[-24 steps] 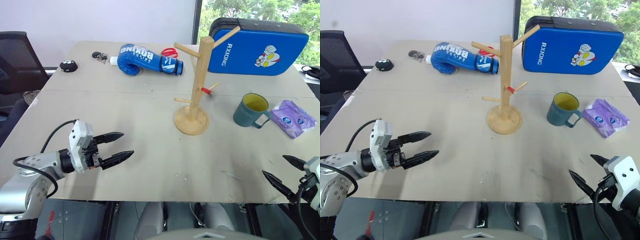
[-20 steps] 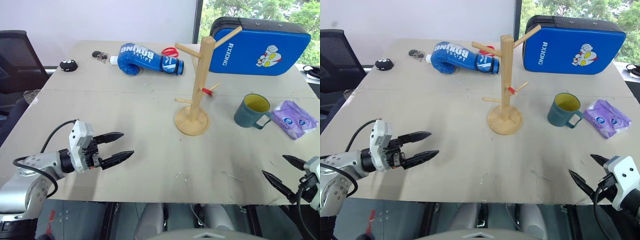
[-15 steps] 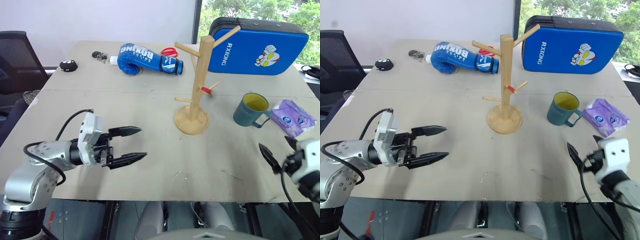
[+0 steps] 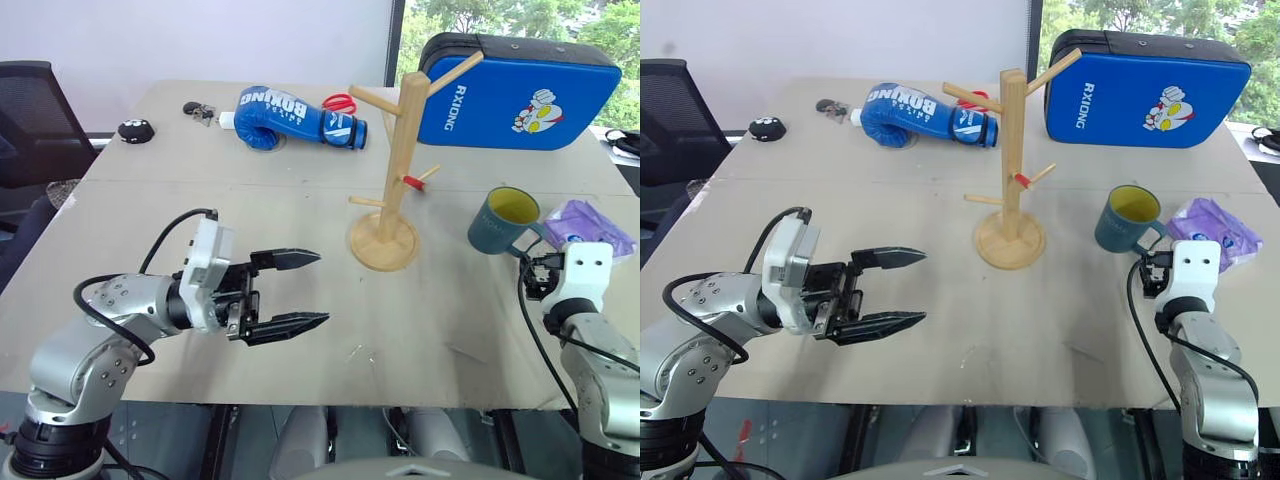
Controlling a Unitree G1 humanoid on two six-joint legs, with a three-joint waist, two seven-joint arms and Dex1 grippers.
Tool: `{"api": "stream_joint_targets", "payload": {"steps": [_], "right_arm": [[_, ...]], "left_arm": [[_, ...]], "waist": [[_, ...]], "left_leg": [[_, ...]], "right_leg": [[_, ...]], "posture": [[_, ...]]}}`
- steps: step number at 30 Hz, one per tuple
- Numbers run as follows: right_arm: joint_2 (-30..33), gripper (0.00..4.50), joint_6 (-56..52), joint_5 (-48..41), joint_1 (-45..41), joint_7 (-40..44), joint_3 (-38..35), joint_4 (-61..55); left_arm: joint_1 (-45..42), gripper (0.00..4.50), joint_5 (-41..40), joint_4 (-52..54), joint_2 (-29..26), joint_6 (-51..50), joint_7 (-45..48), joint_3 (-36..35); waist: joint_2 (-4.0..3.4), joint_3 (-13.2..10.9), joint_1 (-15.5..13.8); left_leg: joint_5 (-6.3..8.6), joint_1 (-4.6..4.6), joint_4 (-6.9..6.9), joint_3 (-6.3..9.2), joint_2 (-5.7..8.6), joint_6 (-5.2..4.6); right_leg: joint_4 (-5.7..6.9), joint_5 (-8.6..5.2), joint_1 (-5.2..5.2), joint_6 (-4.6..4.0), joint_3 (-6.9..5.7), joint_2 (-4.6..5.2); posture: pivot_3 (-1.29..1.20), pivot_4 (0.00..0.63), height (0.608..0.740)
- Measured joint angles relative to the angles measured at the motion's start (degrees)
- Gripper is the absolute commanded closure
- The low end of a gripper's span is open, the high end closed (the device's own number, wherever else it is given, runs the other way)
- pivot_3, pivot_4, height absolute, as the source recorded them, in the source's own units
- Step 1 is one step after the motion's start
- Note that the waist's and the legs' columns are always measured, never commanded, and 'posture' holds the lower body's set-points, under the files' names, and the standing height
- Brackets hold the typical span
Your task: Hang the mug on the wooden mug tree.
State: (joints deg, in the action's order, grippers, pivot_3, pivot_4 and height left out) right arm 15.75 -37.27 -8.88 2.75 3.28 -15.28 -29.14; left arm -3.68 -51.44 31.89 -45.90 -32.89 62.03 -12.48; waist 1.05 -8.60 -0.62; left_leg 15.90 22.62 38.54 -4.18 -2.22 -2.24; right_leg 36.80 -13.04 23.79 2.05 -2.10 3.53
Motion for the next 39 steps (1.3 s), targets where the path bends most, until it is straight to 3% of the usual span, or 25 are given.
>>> {"api": "stream_joint_targets", "payload": {"steps": [10,12,17,23,31,35,39], "right_arm": [[-0.72,1.73,2.57,1.8,-5.38,-1.25,0.39,8.3],[-0.71,2.28,3.7,1.97,-6.18,-1.37,0.38,10.43],[-0.67,4.44,6.28,2.07,-8.13,-1.31,0.33,15.34],[1.76,4.44,10.02,0.96,-9.23,2.25,-0.41,17.74],[17.63,4.44,13.42,-7.7,-3.66,25.16,0.26,6.16],[25.3,4.44,6.65,-11.52,-5.87,30.06,2.35,-4.79],[26.59,4.44,-2.19,-12.43,-14.06,28.28,8.23,-10.72]], "left_arm": [[-0.41,0.0,-0.66,1.37,-0.03,-0.54,-2.41,-0.08],[-0.41,0.0,-0.83,1.41,-0.03,-0.56,-2.7,-0.13],[-0.41,0.0,-1.33,1.47,-0.02,-0.58,-3.74,-0.49],[1.52,0.0,-2.05,3.02,0.42,-0.14,-4.48,-0.71],[6.08,0.0,-1.1,1.48,5.73,4.24,-6.22,-3.67],[8.68,0.0,-3.55,-2.45,6.41,6.28,-1.54,-7.75],[9.79,0.0,-5.94,-4.96,5.08,5.57,1.58,-10.49]], "waist": [[-0.01,0.0,0.1],[-0.01,0.0,0.12],[-0.01,0.0,0.23],[-0.02,-0.01,0.47],[-0.12,-0.07,0.81],[-0.05,-0.06,1.29],[-0.05,-0.07,1.29]], "left_leg": [[-0.01,-0.01,0.0,0.05,0.0,0.01],[-0.01,-0.01,0.0,0.05,0.0,0.01],[-0.01,-0.01,0.0,0.04,-0.01,0.01],[-0.01,-0.01,0.0,0.02,-0.02,0.0],[0.14,-0.05,0.0,0.01,-0.06,-0.25],[0.14,-0.1,0.0,0.03,-0.12,-0.24],[0.13,-0.1,0.03,0.04,-0.14,-0.23]], "right_leg": [[0.02,0.0,-0.01,-0.03,0.39,-0.31],[0.01,0.0,-0.01,-0.02,0.44,-0.37],[0.02,0.01,0.0,-0.01,0.52,-0.4],[0.01,0.02,0.0,0.0,0.57,-0.41],[-0.01,0.03,-0.02,0.03,0.57,-0.44],[0.02,-0.04,-0.03,-0.08,0.54,-0.51],[0.02,-0.08,-0.02,-0.15,0.54,-0.48]], "posture": [[0.0,0.15,0.74],[0.0,0.15,0.74],[0.0,0.15,0.74],[0.0,0.15,0.74],[0.0,0.15,0.74],[0.0,0.15,0.74],[0.0,0.15,0.74]]}}
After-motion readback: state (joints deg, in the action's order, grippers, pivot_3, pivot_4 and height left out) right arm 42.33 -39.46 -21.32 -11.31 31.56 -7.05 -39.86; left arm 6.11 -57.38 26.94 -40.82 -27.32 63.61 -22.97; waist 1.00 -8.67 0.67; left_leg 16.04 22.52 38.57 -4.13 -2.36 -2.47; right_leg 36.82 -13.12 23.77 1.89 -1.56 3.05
